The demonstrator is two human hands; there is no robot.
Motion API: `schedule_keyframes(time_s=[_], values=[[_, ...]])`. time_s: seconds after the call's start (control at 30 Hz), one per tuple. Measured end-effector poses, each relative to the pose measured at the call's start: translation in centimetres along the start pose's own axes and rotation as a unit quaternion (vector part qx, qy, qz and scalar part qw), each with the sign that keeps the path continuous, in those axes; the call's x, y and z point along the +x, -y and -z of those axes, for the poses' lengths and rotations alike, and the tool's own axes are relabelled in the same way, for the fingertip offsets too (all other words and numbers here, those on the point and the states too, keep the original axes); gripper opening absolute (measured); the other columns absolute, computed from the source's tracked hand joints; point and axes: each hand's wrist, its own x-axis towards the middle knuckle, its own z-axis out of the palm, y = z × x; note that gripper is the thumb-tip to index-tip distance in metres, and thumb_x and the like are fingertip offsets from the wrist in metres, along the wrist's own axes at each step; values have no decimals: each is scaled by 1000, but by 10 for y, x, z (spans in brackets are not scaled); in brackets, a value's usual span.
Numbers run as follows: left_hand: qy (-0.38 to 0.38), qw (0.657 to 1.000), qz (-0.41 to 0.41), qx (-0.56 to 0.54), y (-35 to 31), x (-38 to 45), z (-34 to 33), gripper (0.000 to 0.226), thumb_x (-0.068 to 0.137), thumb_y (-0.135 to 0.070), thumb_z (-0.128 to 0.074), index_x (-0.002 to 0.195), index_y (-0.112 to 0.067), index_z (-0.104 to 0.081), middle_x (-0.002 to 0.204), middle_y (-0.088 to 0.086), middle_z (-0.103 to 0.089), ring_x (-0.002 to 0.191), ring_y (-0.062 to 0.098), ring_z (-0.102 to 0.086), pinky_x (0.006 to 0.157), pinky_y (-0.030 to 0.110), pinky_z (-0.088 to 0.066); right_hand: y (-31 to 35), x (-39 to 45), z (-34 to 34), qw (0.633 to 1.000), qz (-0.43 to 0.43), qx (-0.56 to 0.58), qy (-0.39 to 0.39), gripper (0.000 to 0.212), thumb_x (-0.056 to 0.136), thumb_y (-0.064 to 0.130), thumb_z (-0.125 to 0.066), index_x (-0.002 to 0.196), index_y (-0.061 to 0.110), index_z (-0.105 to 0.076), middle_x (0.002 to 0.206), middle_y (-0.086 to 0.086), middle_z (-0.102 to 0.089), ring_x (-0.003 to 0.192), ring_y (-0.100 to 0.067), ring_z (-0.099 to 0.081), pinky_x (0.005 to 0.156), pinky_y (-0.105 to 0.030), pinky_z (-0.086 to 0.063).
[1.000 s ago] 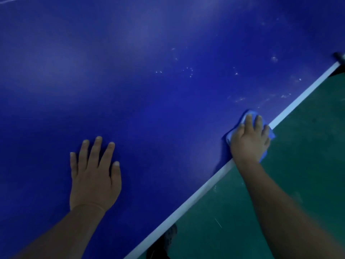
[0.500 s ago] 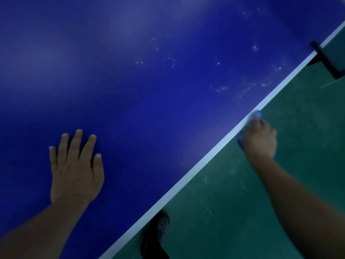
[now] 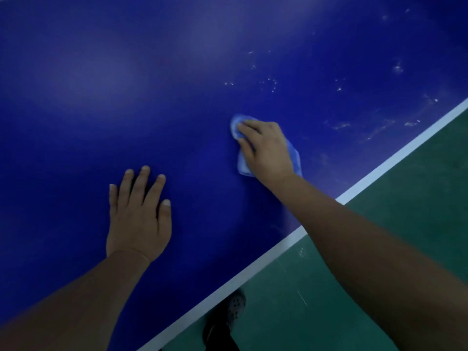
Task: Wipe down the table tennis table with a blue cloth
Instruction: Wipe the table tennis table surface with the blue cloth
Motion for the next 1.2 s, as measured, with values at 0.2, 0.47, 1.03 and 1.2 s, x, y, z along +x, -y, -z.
schedule_keyframes(time_s=[0.2, 0.47, 1.03, 1.2], values=[[-2, 1000, 0, -7, 3, 1, -2, 62, 99, -44, -17, 152, -17, -37, 164, 4, -19, 153, 24, -3, 123, 49, 4, 17, -75, 4, 887, 429, -21, 169, 41, 80, 15, -74, 120, 9, -70, 129, -11, -65, 125, -41, -53, 102, -50, -44], [-1, 1000, -5, -7, 1, -1, -1, 63, 99, -44, -16, 152, -18, -36, 164, 5, -19, 153, 25, -3, 123, 51, 3, -73, -39, 32, 970, 119, -190, 93, 42, 102, 23, -44, 140, 8, -55, 150, -14, -48, 140, -44, -39, 108, -58, -38], [-13, 1000, -2, 16, 0, 0, -3, 65, 97, -46, -14, 152, -18, -35, 163, 6, -21, 152, 26, -6, 123, 51, 0, 29, -42, -30, 989, -52, -134, 38, 53, 105, 36, -30, 150, 12, -41, 161, -4, -32, 151, -32, -21, 117, -48, -24], [-10, 1000, -6, 11, 1, -1, -3, 66, 97, -46, -14, 152, -17, -36, 163, 7, -22, 152, 27, -6, 123, 51, 0, 9, 9, -29, 980, -115, -160, 8, 48, 103, 34, -35, 148, 21, -44, 160, 4, -33, 140, -31, -35, 104, -44, -34]])
